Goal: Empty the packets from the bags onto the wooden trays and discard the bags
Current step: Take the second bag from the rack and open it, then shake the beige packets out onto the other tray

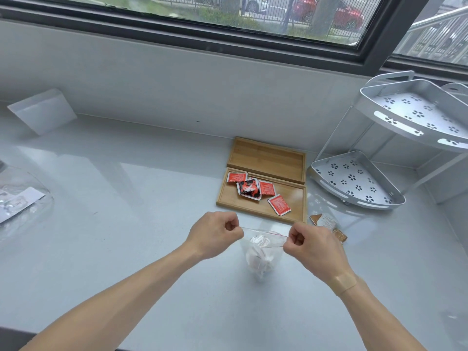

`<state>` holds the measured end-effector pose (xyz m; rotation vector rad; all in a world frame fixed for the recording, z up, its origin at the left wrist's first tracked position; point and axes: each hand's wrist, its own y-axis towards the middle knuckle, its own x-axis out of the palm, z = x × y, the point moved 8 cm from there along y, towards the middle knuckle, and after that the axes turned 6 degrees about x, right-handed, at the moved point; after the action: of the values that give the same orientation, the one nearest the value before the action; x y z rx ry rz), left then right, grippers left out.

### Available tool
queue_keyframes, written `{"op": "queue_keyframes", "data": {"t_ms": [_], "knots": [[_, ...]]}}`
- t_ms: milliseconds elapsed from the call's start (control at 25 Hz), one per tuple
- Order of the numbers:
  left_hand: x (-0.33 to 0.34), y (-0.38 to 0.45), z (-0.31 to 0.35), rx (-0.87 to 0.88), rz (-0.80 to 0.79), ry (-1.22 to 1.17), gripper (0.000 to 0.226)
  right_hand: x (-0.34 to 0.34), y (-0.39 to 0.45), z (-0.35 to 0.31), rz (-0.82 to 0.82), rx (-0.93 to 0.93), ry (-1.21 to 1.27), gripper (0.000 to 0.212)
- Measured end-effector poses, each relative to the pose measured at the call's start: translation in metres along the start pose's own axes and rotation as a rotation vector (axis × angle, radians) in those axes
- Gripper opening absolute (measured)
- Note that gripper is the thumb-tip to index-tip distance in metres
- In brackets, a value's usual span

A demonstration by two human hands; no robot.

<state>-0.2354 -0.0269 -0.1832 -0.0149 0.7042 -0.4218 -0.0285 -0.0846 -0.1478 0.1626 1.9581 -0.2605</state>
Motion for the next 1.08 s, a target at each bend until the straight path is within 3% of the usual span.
{"op": "queue_keyframes", "data": {"t_ms": [200,400,480,640,760,840,1080], "knots": [[-0.005,0.005,0.023,0.235,-0.097,0.431,0.012,-0.010,0.007,-0.011,-0.105,-0.170,-0.337,0.009],[-0.008,0.012,0.041,0.417,-0.265,0.626,0.010,-0.018,0.012,-0.013,-0.152,-0.247,-0.464,0.010],[-0.011,0.015,0.048,0.382,-0.264,0.511,0.009,-0.025,0.014,-0.013,-0.129,-0.222,-0.461,0.009],[-0.016,0.024,0.049,0.113,-0.220,-0.030,0.014,-0.047,0.006,-0.033,0.103,-0.238,-0.212,0.017],[-0.015,0.028,0.049,-0.006,-0.162,-0.235,0.017,-0.034,0.001,-0.074,0.010,-0.317,-0.133,0.039],[-0.022,0.029,0.048,-0.039,-0.111,-0.291,0.023,-0.020,0.011,-0.091,-0.046,-0.296,-0.140,0.032],[-0.054,0.035,0.027,-0.070,0.079,-0.500,0.019,-0.024,0.041,-0.116,0.060,-0.299,0.078,0.007]]}}
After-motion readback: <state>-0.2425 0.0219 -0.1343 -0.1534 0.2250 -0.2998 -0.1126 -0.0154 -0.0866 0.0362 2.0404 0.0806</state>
